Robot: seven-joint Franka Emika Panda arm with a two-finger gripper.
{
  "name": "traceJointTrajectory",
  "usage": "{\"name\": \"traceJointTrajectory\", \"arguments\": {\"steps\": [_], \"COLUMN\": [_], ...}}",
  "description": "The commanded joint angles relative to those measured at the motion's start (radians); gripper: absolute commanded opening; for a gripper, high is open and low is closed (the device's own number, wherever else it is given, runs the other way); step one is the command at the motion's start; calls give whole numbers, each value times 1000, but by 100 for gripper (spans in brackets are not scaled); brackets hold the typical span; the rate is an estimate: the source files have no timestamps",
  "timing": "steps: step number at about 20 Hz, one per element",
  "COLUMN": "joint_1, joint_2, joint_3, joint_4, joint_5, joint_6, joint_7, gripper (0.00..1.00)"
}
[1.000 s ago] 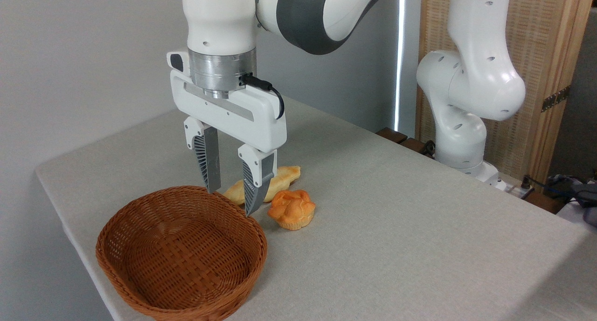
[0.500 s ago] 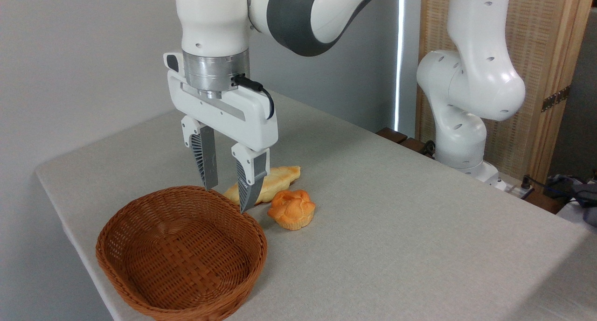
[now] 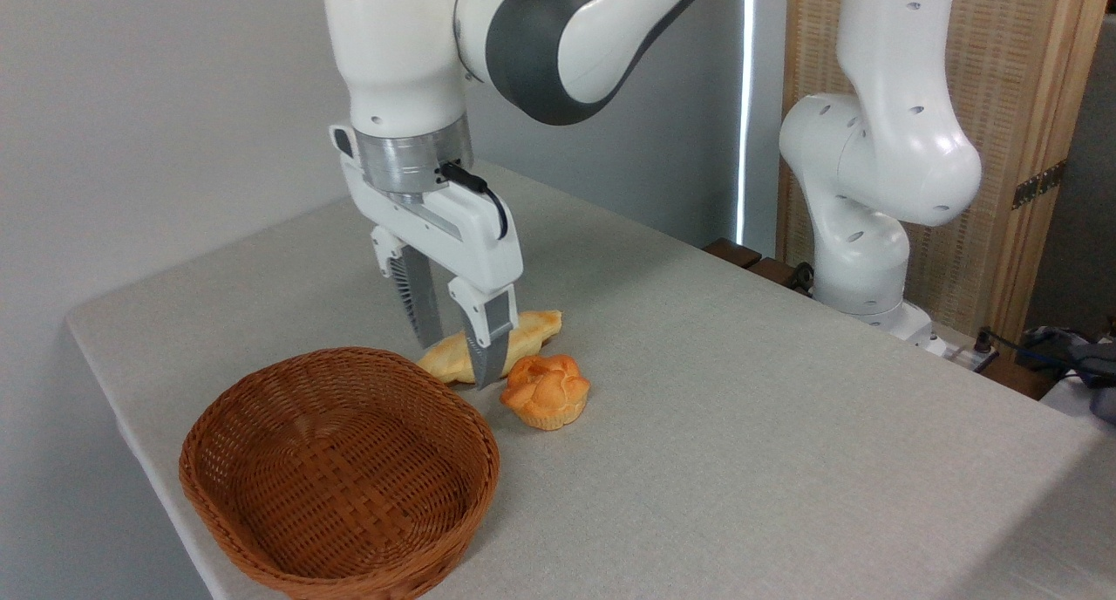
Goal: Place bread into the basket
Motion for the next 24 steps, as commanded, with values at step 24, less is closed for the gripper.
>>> {"name": "traceJointTrajectory", "arguments": {"steps": [24], "joint_1": [-43], "joint_2": [-45], "joint_3": [3], "joint_4": [-252], "joint_5": [73], "joint_6": [59], "joint_7": [214], "gripper": [98]}}
